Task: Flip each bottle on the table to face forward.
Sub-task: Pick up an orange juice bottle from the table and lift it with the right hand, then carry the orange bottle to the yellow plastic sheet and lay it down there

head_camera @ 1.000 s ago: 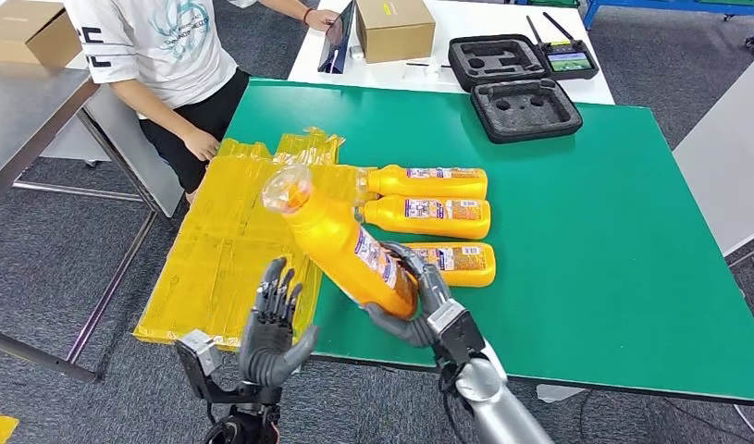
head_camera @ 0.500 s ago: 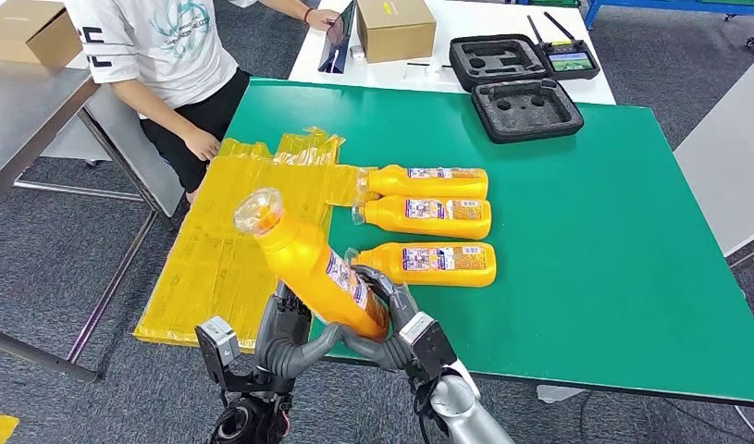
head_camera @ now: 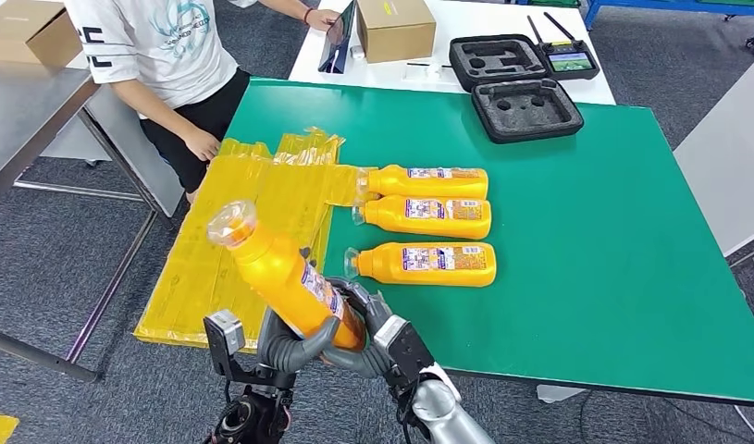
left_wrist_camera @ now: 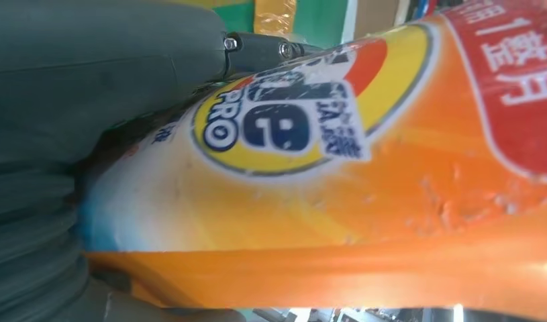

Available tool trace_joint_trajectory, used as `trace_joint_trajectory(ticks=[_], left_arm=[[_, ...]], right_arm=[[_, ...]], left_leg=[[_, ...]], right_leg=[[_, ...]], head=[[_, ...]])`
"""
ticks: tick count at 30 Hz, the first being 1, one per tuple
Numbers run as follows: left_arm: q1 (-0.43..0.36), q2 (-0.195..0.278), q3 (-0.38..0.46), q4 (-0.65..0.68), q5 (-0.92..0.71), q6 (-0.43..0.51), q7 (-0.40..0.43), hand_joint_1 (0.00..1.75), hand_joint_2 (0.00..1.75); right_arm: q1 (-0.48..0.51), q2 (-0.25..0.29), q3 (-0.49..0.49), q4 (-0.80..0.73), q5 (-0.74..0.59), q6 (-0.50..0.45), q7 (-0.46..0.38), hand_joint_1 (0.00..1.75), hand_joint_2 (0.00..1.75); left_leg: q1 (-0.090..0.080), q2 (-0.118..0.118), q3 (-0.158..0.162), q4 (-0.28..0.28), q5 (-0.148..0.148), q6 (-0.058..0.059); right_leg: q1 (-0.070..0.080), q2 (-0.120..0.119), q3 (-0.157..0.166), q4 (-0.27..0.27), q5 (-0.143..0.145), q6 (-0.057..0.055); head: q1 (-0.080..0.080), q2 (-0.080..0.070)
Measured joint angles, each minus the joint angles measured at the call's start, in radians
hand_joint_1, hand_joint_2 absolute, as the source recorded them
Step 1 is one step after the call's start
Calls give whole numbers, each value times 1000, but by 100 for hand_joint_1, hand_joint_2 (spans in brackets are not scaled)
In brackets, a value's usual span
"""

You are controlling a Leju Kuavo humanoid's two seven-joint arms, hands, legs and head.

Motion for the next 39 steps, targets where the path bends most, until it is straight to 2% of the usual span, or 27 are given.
trace_joint_trajectory(ticks=[11, 21, 23, 25, 26, 27, 39], left_arm=[[46, 4, 52, -16, 7, -17, -34, 0, 175], [81, 13, 64, -50, -10, -17, -39, 1, 175], [83, 15, 64, -51, -14, -19, -42, 72, 175], [84, 16, 64, -51, -22, -22, -43, 158, 175], [84, 17, 63, -51, -28, -23, -44, 169, 175], [83, 18, 62, -51, -35, -24, -45, 175, 175], [77, 21, 41, -47, -109, 0, -45, 175, 175]], right_arm=[[-39, 4, 16, 107, 18, 20, -14, 175, 175], [-47, -5, 21, 155, 18, 21, -30, 175, 175], [-50, -6, 24, 162, 17, 21, -31, 175, 175], [-52, -6, 27, 166, 17, 21, -31, 175, 175], [-52, -6, 29, 168, 16, 21, -31, 175, 175], [-52, -6, 29, 170, 16, 20, -32, 175, 175], [-52, -7, 31, 187, 19, 11, -38, 175, 175]], left_leg=[[0, 0, 0, 0, 0, 0], [0, 0, 0, 0, 0, 0], [0, 0, 0, 0, 0, 0], [0, 0, 0, 0, 0, 0], [0, 0, 0, 0, 0, 0], [0, 0, 0, 0, 0, 0], [0, 0, 0, 0, 0, 0]], right_leg=[[0, 0, 0, 0, 0, 0], [0, 0, 0, 0, 0, 0], [0, 0, 0, 0, 0, 0], [0, 0, 0, 0, 0, 0], [0, 0, 0, 0, 0, 0], [0, 0, 0, 0, 0, 0], [0, 0, 0, 0, 0, 0]], head=[[0, 0], [0, 0], [0, 0], [0, 0], [0, 0], [0, 0], [0, 0]])
